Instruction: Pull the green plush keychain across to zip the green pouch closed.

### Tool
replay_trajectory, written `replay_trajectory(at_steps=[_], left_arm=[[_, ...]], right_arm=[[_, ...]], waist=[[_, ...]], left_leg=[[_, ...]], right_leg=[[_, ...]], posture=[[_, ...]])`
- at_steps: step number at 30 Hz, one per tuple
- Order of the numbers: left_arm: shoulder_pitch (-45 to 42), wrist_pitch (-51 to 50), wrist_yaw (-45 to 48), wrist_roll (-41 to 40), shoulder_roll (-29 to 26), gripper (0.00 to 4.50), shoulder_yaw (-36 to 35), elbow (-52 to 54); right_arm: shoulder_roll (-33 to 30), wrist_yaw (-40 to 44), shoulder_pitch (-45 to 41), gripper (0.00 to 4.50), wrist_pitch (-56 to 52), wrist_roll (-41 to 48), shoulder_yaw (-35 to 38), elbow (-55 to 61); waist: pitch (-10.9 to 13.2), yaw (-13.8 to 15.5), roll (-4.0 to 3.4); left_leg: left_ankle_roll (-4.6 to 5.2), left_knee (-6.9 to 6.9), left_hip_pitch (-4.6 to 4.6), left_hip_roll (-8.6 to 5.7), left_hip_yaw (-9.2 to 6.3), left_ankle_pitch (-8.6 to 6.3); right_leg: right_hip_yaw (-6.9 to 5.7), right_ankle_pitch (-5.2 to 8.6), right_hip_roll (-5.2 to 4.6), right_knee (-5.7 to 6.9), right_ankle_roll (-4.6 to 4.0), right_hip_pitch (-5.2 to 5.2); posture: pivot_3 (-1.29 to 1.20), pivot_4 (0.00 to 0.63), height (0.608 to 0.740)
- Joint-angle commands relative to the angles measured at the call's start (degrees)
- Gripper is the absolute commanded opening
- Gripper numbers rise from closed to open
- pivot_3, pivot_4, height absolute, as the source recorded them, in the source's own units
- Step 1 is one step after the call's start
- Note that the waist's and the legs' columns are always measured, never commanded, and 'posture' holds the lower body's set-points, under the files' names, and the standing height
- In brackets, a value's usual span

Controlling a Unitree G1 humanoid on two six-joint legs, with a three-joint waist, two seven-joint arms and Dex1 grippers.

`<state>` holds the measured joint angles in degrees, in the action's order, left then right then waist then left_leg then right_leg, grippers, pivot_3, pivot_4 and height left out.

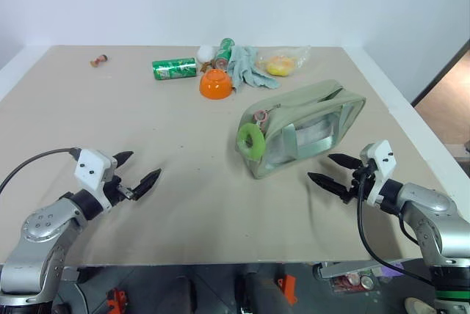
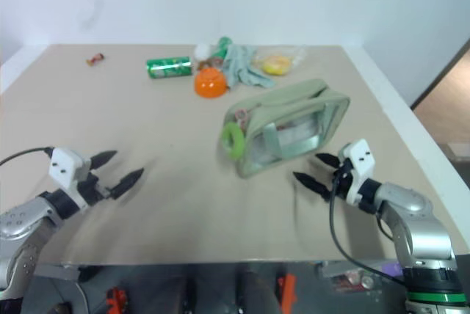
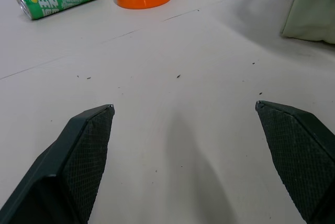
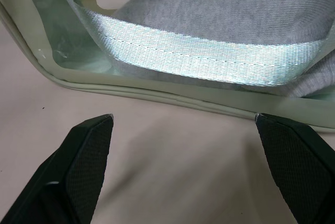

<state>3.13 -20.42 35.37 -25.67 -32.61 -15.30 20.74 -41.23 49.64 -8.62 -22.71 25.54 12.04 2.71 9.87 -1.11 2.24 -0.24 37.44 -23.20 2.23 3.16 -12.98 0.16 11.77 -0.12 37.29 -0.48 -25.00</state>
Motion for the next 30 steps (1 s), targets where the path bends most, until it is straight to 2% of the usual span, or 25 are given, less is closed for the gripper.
replay_trajectory(at_steps=[1,12,18,23,25,30], left_arm=[[-0.47,0.31,0.57,-0.45,-0.49,4.49,-0.08,1.65],[-0.68,0.19,2.25,-3.75,0.64,4.49,0.60,2.52],[-0.49,0.64,9.24,-5.22,-2.78,4.49,3.20,4.43],[-1.75,-3.28,13.04,-9.46,-5.97,4.49,4.64,8.74],[-2.80,-4.89,14.14,-10.73,-7.09,4.49,5.31,9.81],[-5.59,-8.45,14.67,-13.31,-8.30,4.49,6.85,11.72]], right_arm=[[-1.23,-0.02,1.72,4.50,1.46,0.80,4.24,2.25],[-0.30,-2.43,5.07,4.50,3.90,0.55,7.27,3.63],[-3.22,-2.47,3.90,4.50,5.82,-0.93,8.39,4.23],[-10.01,1.10,-8.50,4.50,5.26,-1.45,6.38,-0.96],[-12.21,3.89,-15.41,4.50,7.12,-4.17,2.70,-6.35],[-12.54,12.44,-33.79,4.50,15.79,-11.57,-6.73,-24.91]], waist=[[0.00,0.01,0.00],[0.00,-0.01,0.00],[0.00,0.01,-0.02],[0.06,-0.31,-0.11],[0.07,-0.29,-0.10],[0.09,-0.21,-0.07]], left_leg=[[0.00,0.00,0.00,0.00,0.00,0.00],[0.02,0.02,0.04,-0.03,0.15,0.01],[0.04,0.02,0.04,-0.03,0.21,0.02],[0.07,0.04,0.05,-0.05,0.66,0.03],[0.15,0.06,0.13,-0.07,0.75,0.08],[0.20,0.06,0.20,-0.03,0.74,0.11]], right_leg=[[0.00,0.00,0.00,0.00,0.00,0.00],[0.15,-0.06,-0.04,0.00,0.08,-0.01],[0.18,-0.07,0.09,0.00,0.06,-0.02],[0.63,-0.12,0.16,0.00,0.08,-0.18],[0.74,-0.16,0.19,0.00,0.06,-0.16],[0.76,-0.16,0.32,0.00,-0.04,-0.11]], posture=[[0.00,0.150,0.740],[0.00,0.150,0.740],[0.00,0.150,0.740],[0.00,0.150,0.740],[0.00,0.150,0.740],[0.00,0.150,0.740]])
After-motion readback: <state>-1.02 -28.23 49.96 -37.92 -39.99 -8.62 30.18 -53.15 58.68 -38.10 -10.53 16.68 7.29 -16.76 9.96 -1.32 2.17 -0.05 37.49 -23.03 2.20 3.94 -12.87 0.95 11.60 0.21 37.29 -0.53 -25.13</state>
